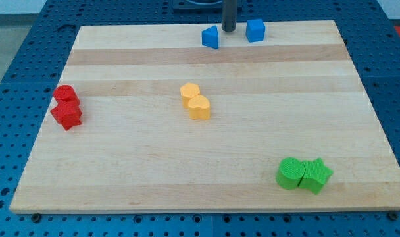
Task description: Nudge the blue triangle down a bit
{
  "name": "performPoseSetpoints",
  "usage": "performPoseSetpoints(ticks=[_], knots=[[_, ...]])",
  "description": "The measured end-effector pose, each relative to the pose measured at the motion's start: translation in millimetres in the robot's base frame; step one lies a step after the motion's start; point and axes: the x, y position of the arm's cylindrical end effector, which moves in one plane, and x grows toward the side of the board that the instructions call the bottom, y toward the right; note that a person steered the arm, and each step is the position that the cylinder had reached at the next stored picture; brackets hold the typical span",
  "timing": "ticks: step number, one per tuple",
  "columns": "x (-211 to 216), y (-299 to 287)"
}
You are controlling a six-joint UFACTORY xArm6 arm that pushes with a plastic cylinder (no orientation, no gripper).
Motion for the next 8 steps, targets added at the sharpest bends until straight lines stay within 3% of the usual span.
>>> performPoseSetpoints(ticks=[6,8], knots=[[-9.2,-32.1],[-2.3,-77.7]])
